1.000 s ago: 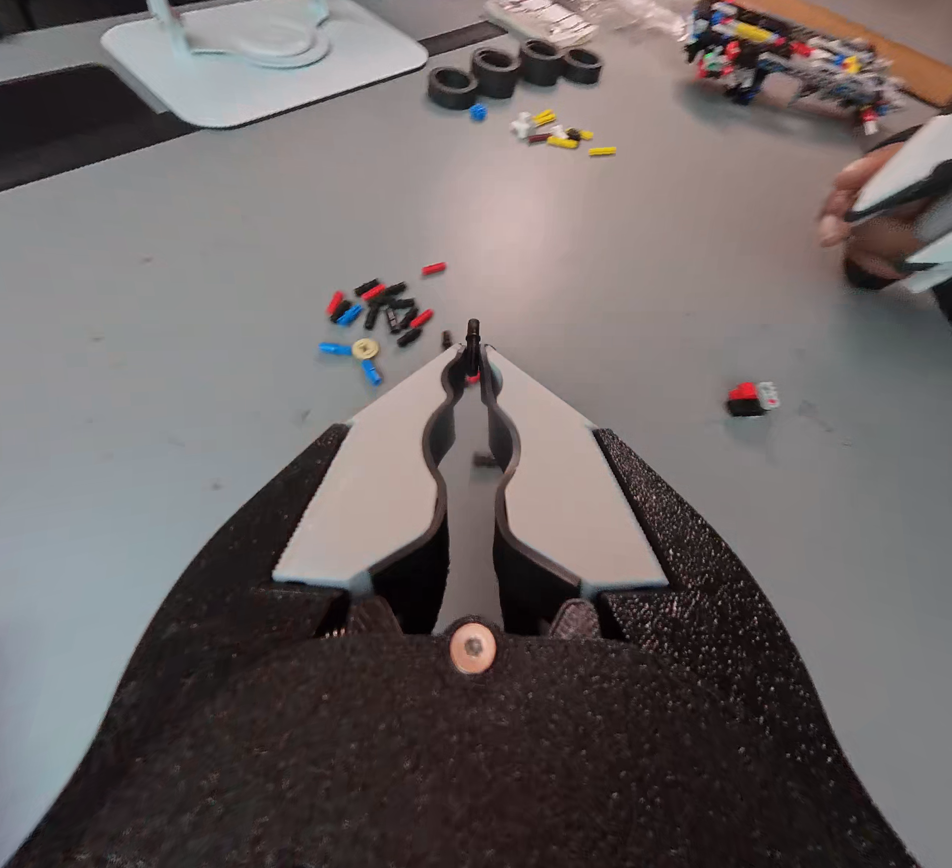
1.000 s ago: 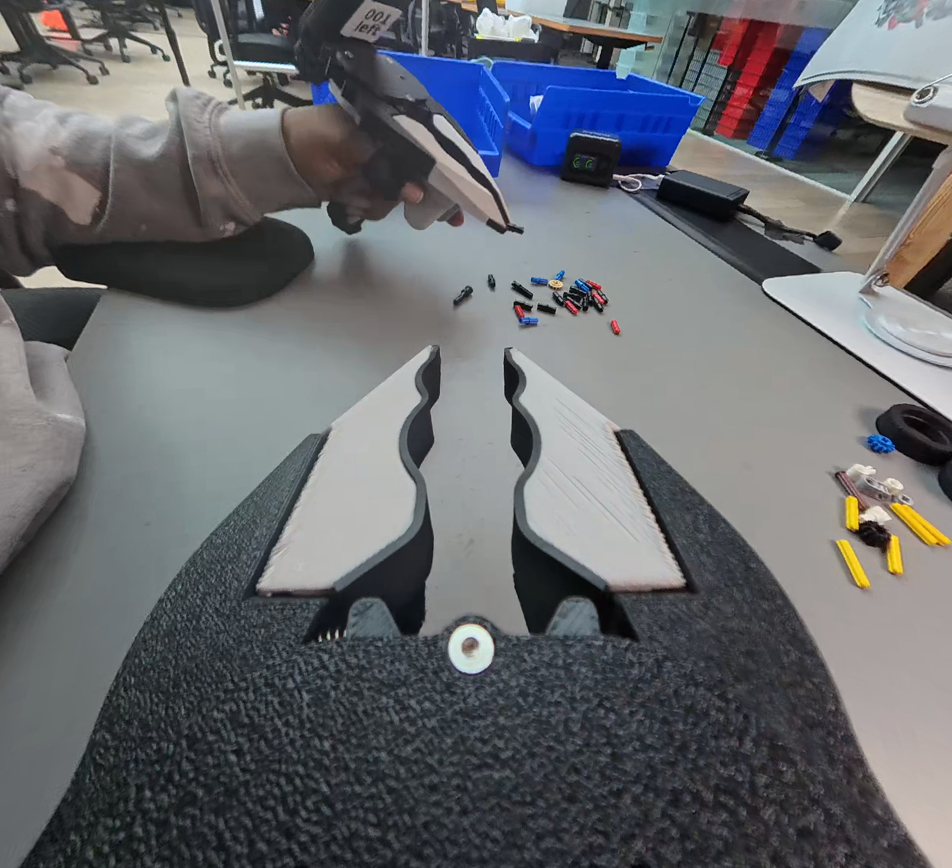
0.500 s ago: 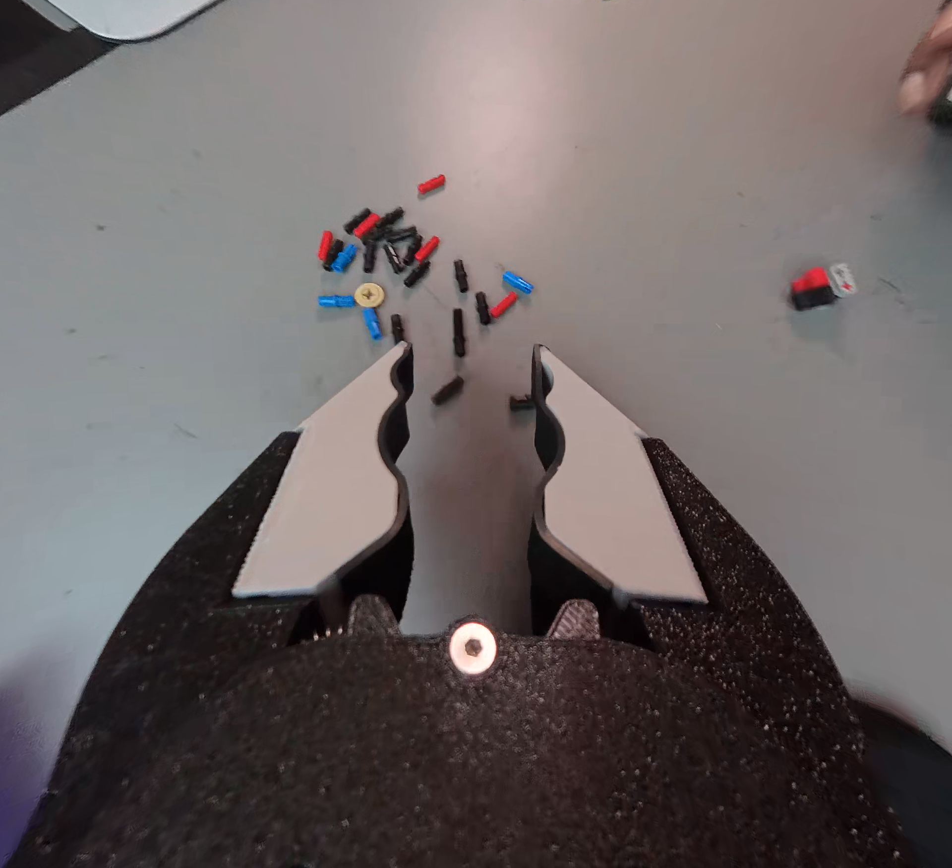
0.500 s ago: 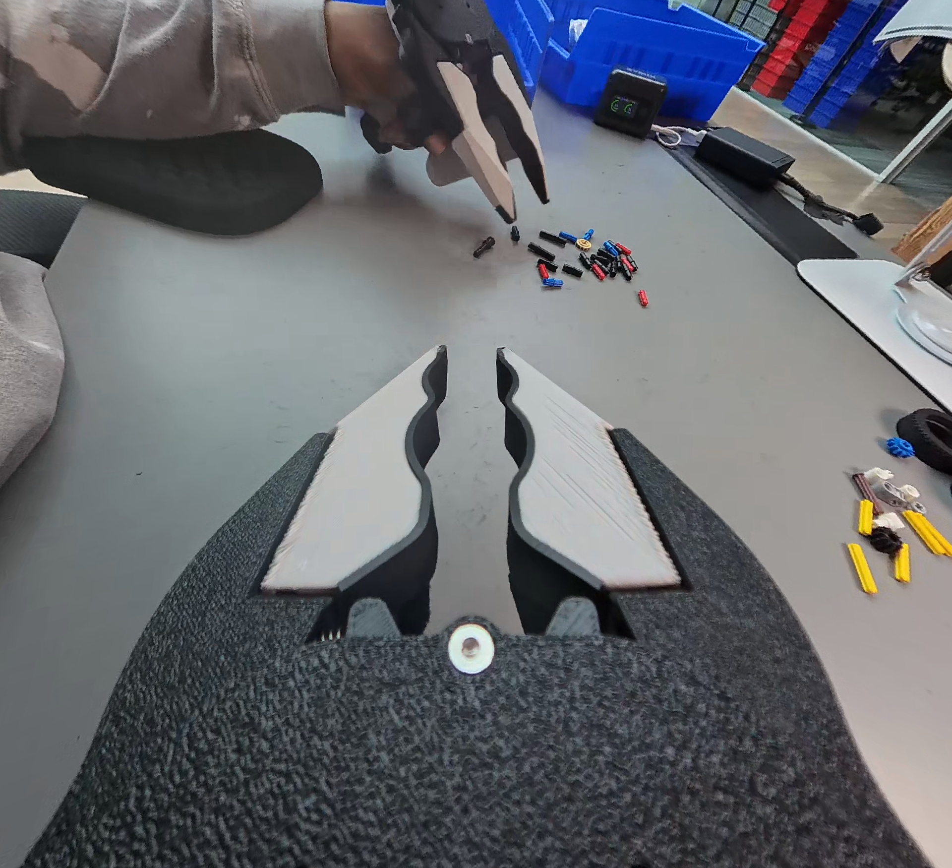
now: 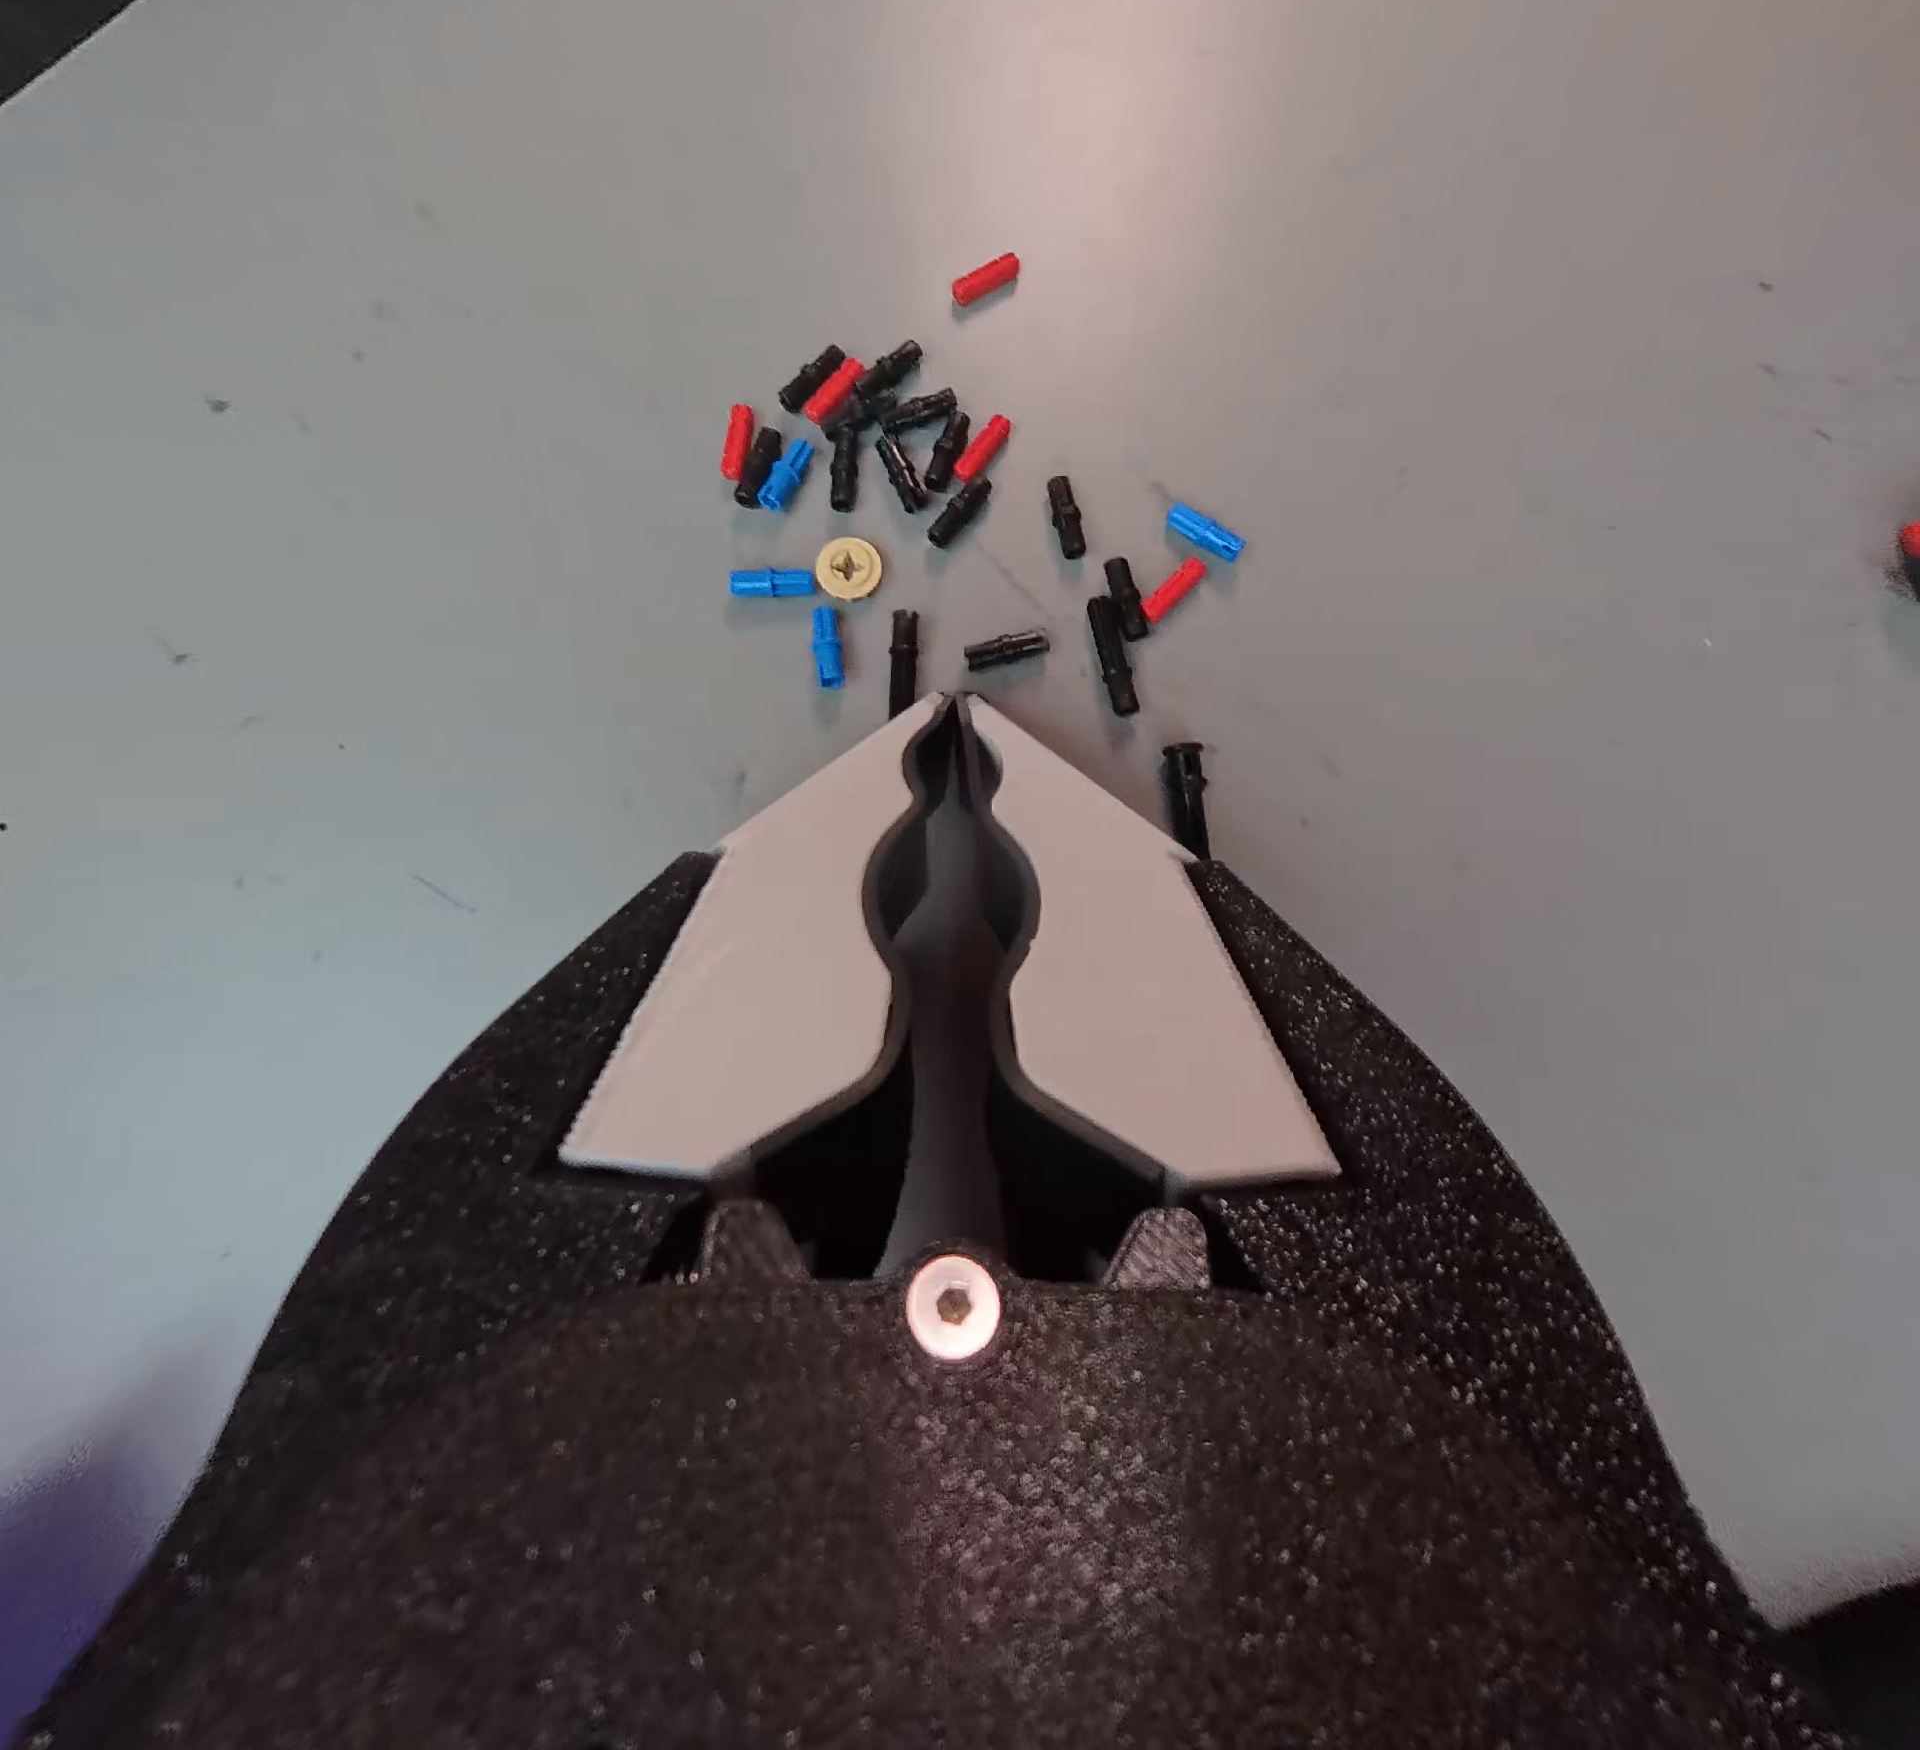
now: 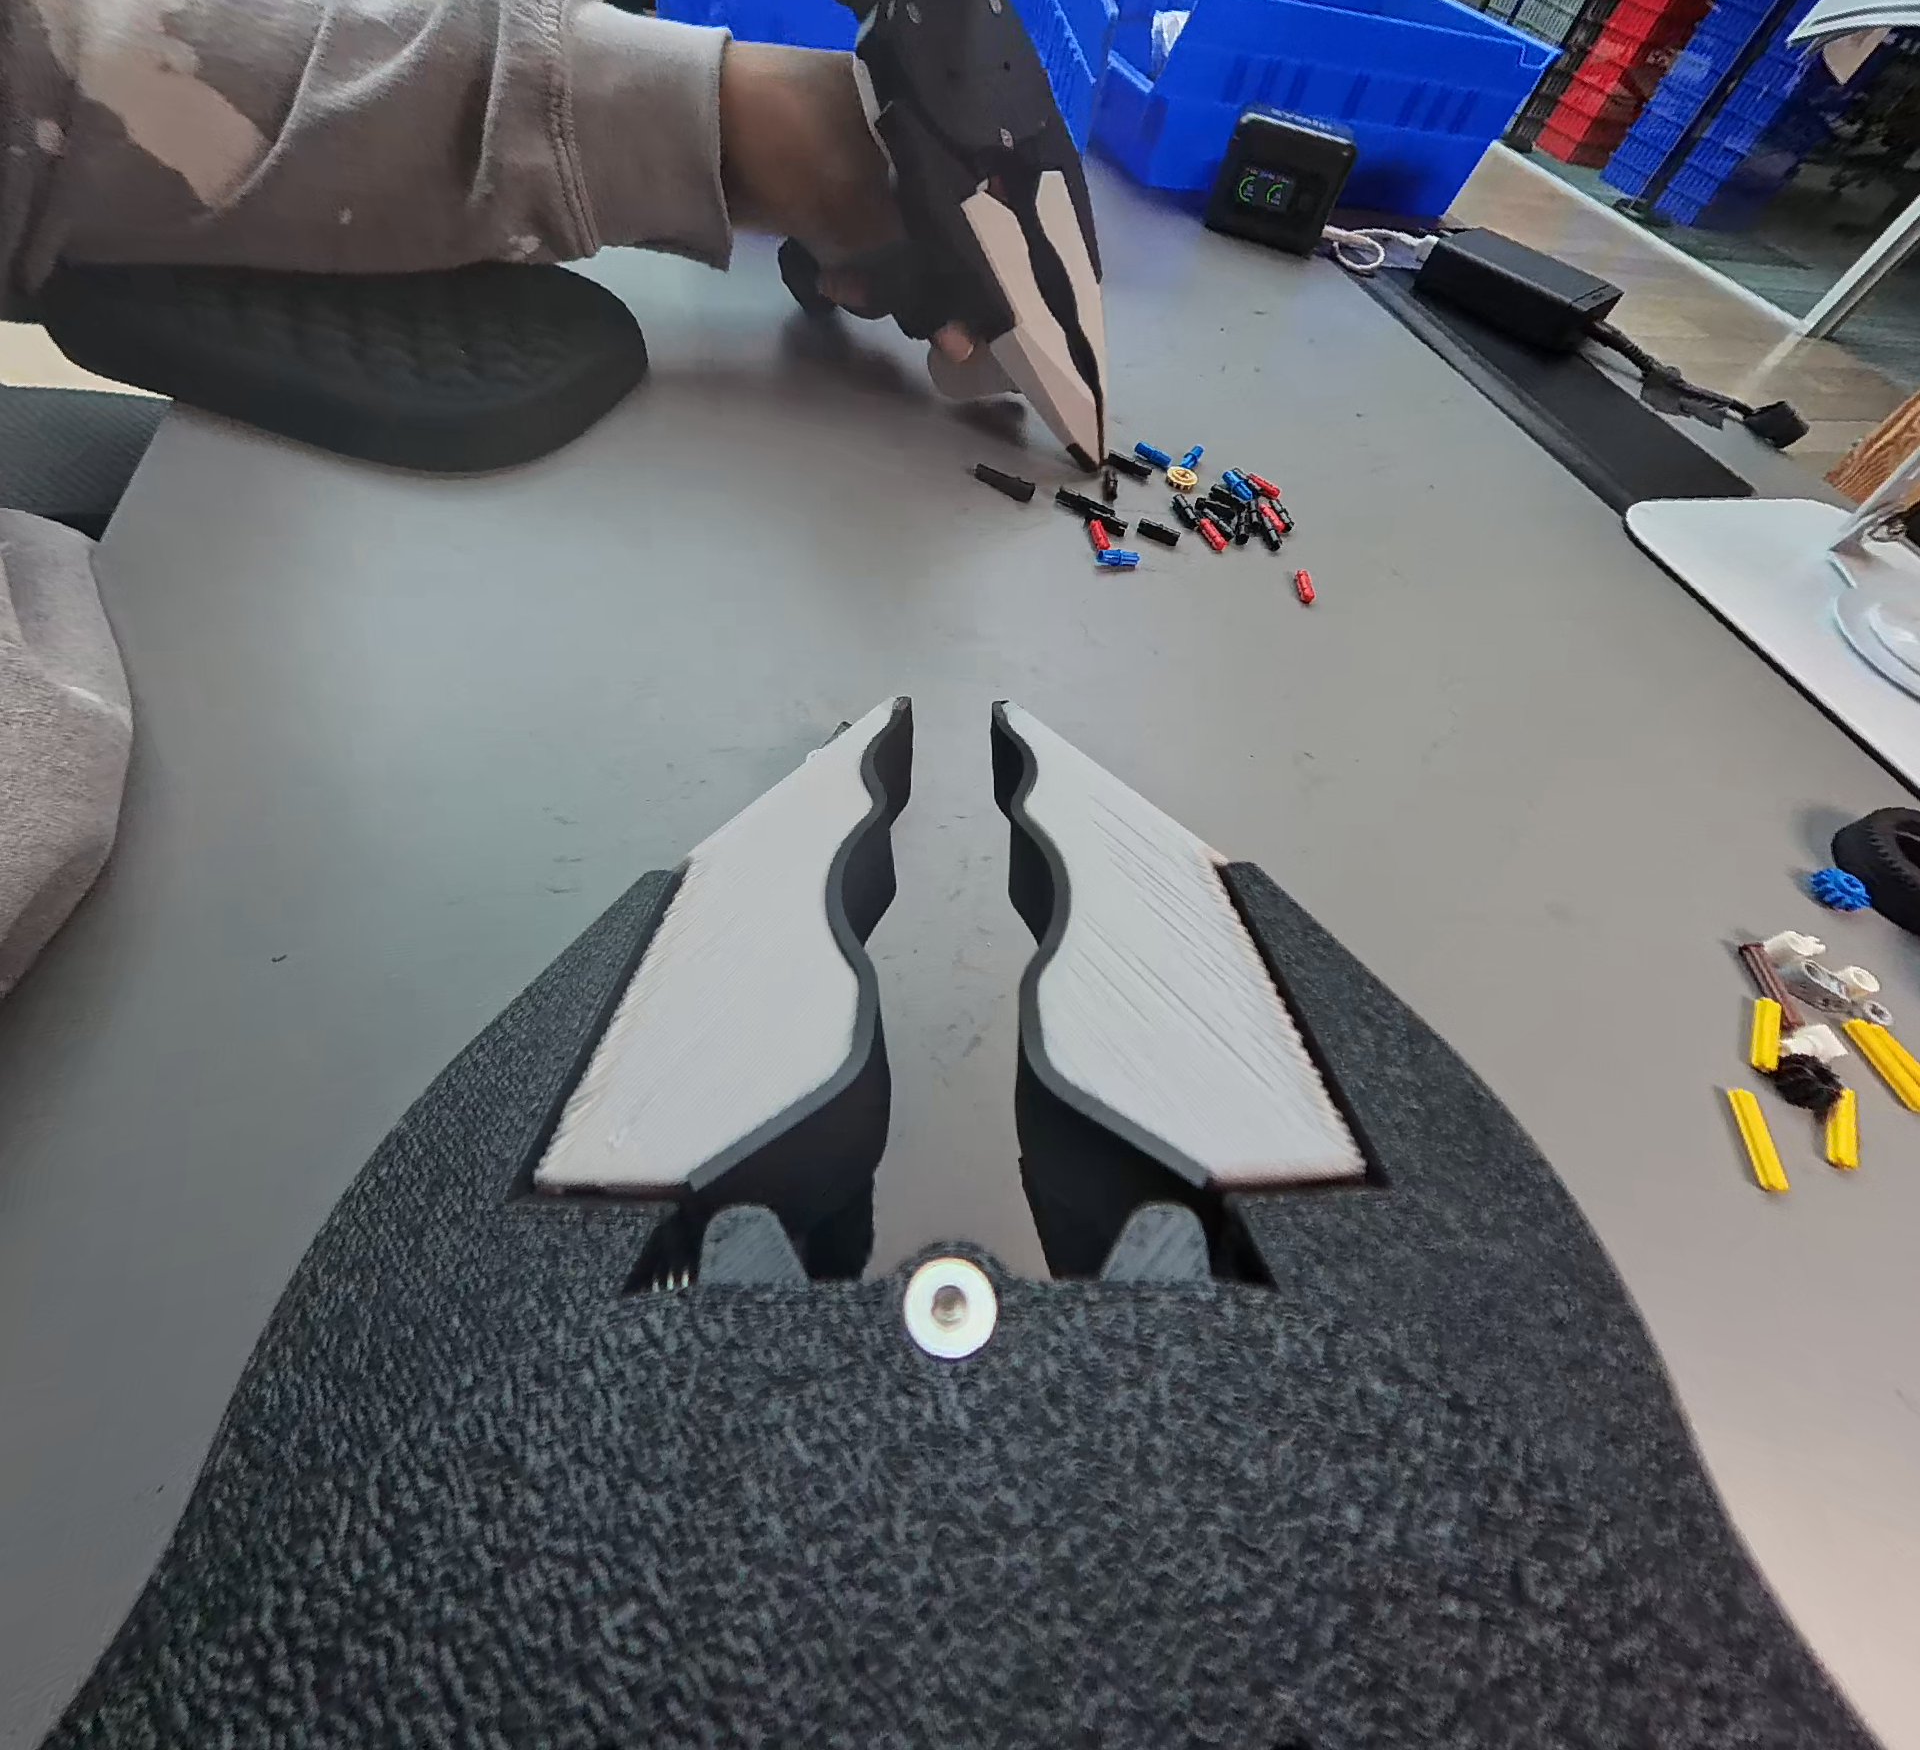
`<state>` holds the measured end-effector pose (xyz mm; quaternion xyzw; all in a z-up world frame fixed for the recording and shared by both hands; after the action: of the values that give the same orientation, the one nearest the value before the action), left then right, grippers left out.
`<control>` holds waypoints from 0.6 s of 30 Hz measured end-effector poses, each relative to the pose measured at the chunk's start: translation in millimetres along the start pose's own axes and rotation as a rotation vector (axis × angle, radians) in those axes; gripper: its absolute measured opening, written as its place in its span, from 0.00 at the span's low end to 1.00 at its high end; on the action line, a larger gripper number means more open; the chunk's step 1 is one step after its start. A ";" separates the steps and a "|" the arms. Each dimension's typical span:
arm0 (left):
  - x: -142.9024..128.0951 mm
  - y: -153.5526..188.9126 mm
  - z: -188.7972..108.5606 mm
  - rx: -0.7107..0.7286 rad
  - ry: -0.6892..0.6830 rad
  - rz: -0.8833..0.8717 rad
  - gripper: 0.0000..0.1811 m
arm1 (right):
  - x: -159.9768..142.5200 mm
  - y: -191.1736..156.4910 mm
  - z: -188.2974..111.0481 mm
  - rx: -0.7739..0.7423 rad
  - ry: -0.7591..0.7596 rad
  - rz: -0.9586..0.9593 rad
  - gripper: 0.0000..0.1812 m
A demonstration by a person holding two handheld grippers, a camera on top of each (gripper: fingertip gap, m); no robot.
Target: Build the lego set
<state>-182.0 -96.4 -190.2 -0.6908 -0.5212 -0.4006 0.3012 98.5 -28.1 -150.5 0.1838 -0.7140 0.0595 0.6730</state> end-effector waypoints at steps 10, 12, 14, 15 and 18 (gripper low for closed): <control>-1.5 39.2 -14.1 -0.212 -0.063 0.138 0.08 | -3.3 0.0 -2.2 -0.010 -0.036 -0.037 0.07; 3.1 36.2 -9.3 -0.171 -0.064 0.185 0.03 | -4.0 0.1 -1.1 -0.010 -0.045 -0.035 0.07; 8.7 28.2 0.9 -0.124 -0.062 0.224 0.01 | -4.1 -0.4 -0.8 -0.010 -0.048 -0.041 0.07; 11.6 23.9 7.0 -0.107 -0.051 0.241 0.01 | -4.2 -0.5 -0.8 -0.011 -0.049 -0.043 0.07; 19.9 11.3 23.7 -0.047 -0.039 0.267 0.01 | -4.0 0.2 -1.0 -0.014 -0.047 -0.037 0.07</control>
<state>-162.7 -70.2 -184.7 -0.7686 -0.4209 -0.3553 0.3253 99.5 -26.8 -154.3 0.1936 -0.7265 0.0375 0.6582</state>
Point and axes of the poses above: each gripper's, where its closed fingertips meet, z out along the fingers, x out of its top, y = z × x across the jaws, the point moved 7 cm from there along -z, back along the fingers, and after that the axes turned 15 degrees about y, right-handed, at the moved point
